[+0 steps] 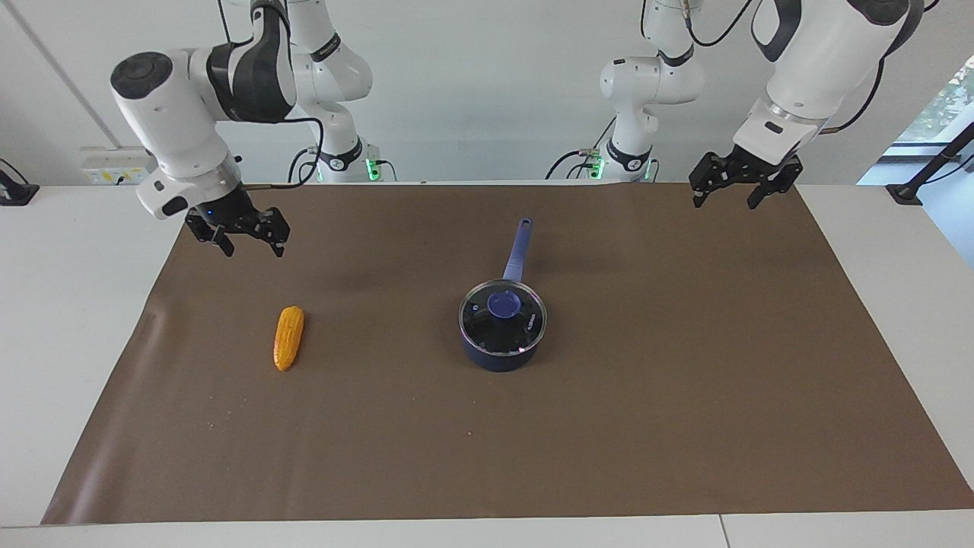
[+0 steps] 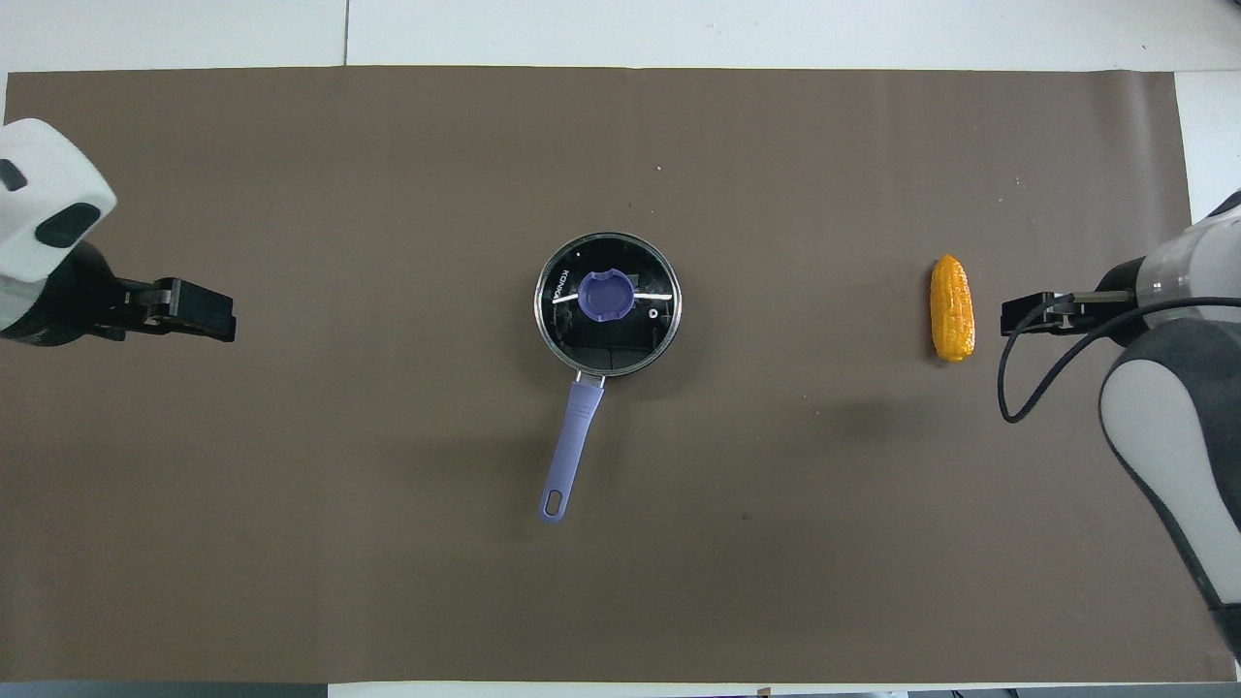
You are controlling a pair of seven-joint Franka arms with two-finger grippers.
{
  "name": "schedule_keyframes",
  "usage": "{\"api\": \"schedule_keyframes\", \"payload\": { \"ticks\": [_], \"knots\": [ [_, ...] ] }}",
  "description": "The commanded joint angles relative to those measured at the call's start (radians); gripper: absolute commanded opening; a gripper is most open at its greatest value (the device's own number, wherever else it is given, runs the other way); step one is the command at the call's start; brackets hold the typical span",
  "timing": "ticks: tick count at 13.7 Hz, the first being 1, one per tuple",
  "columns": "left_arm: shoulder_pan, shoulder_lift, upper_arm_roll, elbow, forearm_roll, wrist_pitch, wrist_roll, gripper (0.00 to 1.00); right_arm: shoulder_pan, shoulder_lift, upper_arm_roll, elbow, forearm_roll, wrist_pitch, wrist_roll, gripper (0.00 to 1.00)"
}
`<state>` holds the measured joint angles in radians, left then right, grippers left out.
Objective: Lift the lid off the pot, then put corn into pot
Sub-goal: 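Reach the left gripper toward the pot while the right gripper reaches the corn, then grasp the lid knob with the left gripper while the right gripper grasps the corn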
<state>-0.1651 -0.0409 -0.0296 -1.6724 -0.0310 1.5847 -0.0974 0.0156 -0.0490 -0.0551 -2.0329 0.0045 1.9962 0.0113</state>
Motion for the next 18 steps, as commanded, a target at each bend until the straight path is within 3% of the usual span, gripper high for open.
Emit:
{"api": "schedule_keyframes", "payload": {
  "ticks": [1, 4, 7, 8, 9, 12, 13, 18],
  "knots": [
    [-0.118, 0.129, 0.005, 0.043, -0.010, 0.070, -0.126, 1.00, -0.005, 0.087, 0.003, -0.094, 0.015, 0.191, -0.027, 0.94],
    [-0.209, 0.289, 0.005, 0.155, -0.049, 0.118, -0.260, 1.00, -0.005, 0.133, 0.003, -0.216, 0.015, 0.409, -0.030, 0.91],
    [-0.303, 0.381, 0.007, 0.224, -0.084, 0.193, -0.410, 1.00, -0.011, 0.205, 0.003, -0.210, 0.014, 0.473, -0.030, 0.86],
    [-0.326, 0.407, 0.007, 0.253, -0.086, 0.205, -0.454, 1.00, -0.016, 0.219, 0.003, -0.201, 0.014, 0.475, -0.030, 0.79],
    [-0.347, 0.453, 0.007, 0.310, -0.084, 0.205, -0.494, 1.00, -0.016, 0.221, 0.003, -0.195, 0.014, 0.470, -0.030, 0.66],
    [-0.399, 0.548, 0.007, 0.408, -0.081, 0.210, -0.510, 1.00, -0.008, 0.221, 0.003, -0.188, 0.014, 0.457, -0.030, 0.08],
    [-0.416, 0.571, 0.005, 0.436, -0.079, 0.219, -0.509, 1.00, -0.005, 0.221, 0.003, -0.187, 0.006, 0.449, -0.033, 0.00],
    [-0.465, 0.605, 0.004, 0.433, -0.014, 0.248, -0.463, 1.00, -0.002, 0.244, 0.015, 0.063, 0.003, 0.092, -0.057, 0.00]
  ]
}}
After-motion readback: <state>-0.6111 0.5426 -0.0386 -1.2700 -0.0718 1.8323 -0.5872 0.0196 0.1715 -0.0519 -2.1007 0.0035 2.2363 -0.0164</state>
